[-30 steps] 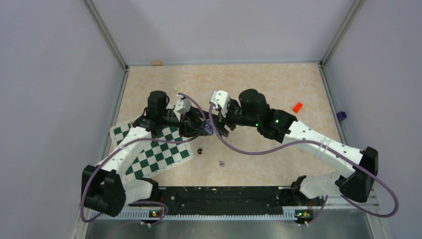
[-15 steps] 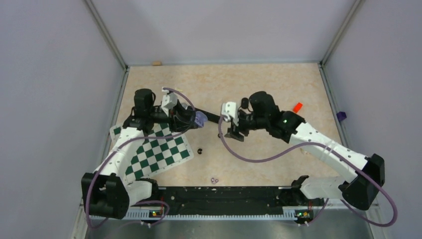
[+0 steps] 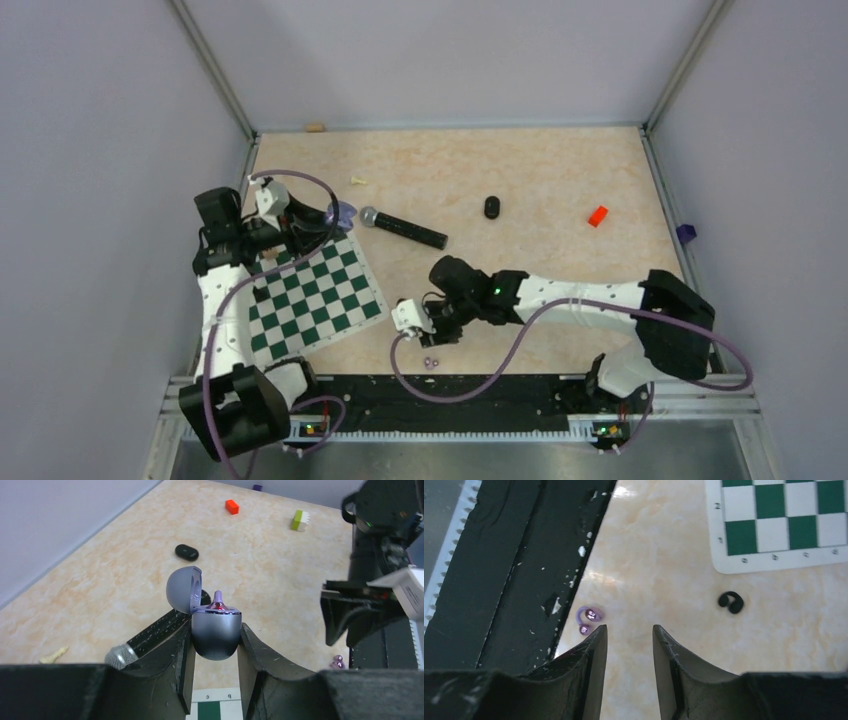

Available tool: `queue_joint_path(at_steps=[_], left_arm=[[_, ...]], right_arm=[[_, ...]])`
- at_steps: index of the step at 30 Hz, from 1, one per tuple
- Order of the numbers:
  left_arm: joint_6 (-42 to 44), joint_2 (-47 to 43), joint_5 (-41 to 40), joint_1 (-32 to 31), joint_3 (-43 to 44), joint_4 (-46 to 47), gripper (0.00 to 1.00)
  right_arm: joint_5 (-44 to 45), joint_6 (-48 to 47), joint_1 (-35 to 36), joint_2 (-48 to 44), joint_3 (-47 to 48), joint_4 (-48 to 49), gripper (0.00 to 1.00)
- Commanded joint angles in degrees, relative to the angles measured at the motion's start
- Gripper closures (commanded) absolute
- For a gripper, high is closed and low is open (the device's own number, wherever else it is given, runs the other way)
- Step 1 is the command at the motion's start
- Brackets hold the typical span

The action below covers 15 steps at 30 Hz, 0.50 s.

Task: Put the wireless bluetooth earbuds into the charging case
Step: Adjust the right earbud at the corner of the board.

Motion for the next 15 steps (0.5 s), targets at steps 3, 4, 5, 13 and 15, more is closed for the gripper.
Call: queue_joint_path(at_steps=[3, 4, 5, 13, 15], left_arm=[[26.04, 2.8, 7.76, 5.49, 2.65, -24.63, 1.0], [32.74, 4.19, 8.19, 5.54, 3.76, -31.08, 1.0], [38.9, 5.53, 8.13, 5.52, 5.13, -37.27, 1.0], [72.9, 14.78, 8.32, 5.54, 11.71, -69.67, 1.0], [73.87, 14.54, 8.15, 5.46, 11.18, -69.69, 1.0]], right_arm=[[2.48, -9.7, 6.85, 6.23, 0.23, 3.37, 0.65], [2.64, -10.53, 7.09, 7.09, 0.81, 2.97, 0.66], [2.99, -11.17, 7.45, 7.95, 1.39, 2.45, 0.67], [7.15, -16.74, 12.75, 11.48, 1.02, -0.58, 0.72], [8.23, -17.19, 13.56, 11.85, 0.68, -0.5, 0.72]])
